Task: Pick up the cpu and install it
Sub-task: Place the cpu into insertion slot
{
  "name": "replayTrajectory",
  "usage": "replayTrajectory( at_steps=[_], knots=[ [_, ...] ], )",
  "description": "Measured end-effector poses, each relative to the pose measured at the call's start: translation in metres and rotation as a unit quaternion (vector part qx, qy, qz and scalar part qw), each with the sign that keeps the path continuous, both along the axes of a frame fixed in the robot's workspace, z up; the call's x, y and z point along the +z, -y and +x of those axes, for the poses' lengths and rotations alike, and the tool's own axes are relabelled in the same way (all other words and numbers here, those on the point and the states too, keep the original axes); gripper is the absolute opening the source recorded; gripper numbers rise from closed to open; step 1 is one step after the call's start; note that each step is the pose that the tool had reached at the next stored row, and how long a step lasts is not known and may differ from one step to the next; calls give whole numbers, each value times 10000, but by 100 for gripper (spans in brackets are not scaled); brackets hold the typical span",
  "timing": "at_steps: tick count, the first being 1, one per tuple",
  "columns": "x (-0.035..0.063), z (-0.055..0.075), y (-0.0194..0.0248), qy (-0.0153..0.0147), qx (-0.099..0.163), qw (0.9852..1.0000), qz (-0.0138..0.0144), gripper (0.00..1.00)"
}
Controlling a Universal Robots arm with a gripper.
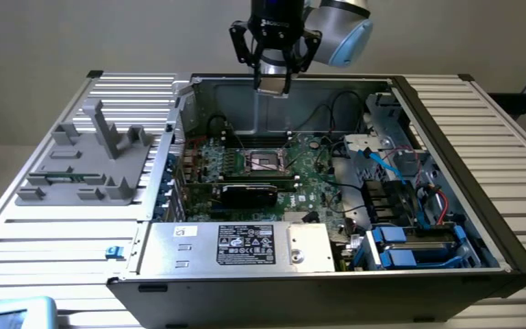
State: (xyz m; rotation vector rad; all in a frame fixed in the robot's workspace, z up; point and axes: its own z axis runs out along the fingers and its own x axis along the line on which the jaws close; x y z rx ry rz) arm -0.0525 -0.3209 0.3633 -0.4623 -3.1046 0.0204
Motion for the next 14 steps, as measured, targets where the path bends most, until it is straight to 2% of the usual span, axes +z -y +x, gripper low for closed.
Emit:
replayTrajectory(
  at_steps=[4,7,11,14],
  knots=[
    [-4,0,0,0,-335,9994,0,56],
    [-7,0,0,0,-586,9983,0,56],
    [-11,0,0,0,-916,9958,0,56],
    [-14,0,0,0,-1167,9932,0,56]
  ],
)
